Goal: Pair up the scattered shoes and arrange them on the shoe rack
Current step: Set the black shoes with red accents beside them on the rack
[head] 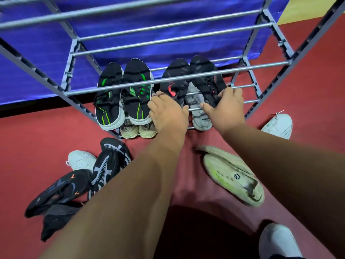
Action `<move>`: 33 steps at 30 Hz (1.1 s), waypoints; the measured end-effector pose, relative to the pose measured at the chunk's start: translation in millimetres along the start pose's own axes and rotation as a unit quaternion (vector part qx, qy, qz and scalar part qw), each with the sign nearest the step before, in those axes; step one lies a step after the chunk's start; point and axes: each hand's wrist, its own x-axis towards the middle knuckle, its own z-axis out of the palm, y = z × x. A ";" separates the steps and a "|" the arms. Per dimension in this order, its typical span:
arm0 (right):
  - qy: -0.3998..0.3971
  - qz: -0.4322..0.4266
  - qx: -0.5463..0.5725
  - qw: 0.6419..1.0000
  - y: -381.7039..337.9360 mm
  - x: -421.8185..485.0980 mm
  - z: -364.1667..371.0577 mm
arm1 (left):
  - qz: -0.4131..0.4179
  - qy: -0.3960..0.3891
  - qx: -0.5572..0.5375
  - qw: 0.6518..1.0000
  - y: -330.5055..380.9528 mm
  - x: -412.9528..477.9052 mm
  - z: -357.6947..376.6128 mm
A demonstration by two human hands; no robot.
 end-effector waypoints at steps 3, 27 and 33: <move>-0.023 -0.030 -0.035 0.999 7.2 -2.5 -1.0 | 0.035 -0.027 0.019 0.999 -5.6 -2.6 -0.8; -0.039 -0.052 0.038 0.997 3.5 2.0 -0.6 | 0.028 -0.096 0.027 0.995 -5.4 2.8 -18.6; -0.058 -0.050 0.046 0.996 -17.2 17.0 9.3 | 0.086 -0.026 0.043 0.995 -9.4 19.9 -21.7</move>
